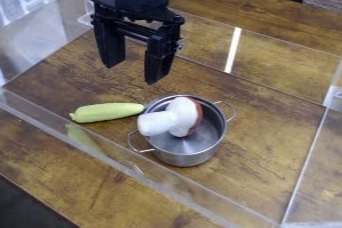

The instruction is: Put the mushroom in the silver pot

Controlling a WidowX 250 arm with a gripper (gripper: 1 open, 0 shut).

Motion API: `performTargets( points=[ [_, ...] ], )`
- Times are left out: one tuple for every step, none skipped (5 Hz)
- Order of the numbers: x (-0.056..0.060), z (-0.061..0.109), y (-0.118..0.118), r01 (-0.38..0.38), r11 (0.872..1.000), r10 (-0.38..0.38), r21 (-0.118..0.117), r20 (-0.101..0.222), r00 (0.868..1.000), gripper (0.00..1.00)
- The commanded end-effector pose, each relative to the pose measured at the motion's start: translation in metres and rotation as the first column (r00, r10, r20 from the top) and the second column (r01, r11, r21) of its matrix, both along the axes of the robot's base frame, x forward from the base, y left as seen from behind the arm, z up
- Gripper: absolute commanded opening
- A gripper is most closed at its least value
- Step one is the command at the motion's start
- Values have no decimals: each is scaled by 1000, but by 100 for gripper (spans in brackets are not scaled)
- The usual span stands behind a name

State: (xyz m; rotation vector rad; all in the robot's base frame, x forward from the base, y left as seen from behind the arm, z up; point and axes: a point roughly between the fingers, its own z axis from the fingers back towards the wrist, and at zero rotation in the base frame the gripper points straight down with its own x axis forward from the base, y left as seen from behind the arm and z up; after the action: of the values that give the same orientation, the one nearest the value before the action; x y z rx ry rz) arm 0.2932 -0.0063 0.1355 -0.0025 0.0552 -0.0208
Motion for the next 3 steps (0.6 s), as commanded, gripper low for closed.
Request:
performTargets(
  points=[
    [-9, -16, 8, 12, 1000, -12, 0, -19, 1000, 100],
    [-1, -10, 15, 13, 1000, -13, -1, -21, 1000, 100],
    [11, 6, 24, 4, 1000, -4, -2, 11, 1000, 100]
  ],
)
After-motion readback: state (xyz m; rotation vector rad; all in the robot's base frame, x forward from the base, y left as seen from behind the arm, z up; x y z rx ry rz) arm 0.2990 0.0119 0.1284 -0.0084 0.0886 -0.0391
